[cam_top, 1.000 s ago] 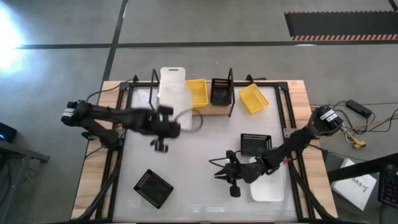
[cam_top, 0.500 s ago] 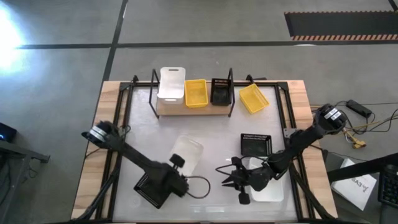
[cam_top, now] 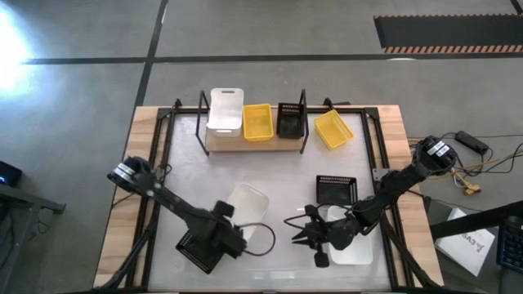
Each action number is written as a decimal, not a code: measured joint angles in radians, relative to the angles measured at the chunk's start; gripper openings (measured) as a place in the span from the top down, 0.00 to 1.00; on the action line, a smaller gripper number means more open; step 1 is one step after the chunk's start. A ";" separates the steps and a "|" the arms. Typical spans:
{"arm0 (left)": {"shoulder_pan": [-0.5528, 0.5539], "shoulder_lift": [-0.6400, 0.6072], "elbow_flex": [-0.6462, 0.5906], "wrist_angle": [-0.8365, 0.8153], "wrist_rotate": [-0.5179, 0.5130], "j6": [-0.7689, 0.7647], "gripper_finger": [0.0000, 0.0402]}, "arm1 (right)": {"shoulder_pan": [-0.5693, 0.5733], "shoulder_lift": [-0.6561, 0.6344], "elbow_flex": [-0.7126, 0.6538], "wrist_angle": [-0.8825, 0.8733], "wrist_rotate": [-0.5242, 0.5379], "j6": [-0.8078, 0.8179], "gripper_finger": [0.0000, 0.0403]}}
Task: Stack baskets on shelf by color
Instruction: Stack the left white bin on top of the white bin on the shelf
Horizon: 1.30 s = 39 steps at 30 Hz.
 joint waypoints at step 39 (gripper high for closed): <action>0.446 0.071 -0.024 0.217 -0.104 0.120 0.97 | 0.006 0.002 0.000 -0.008 -0.001 -0.014 0.92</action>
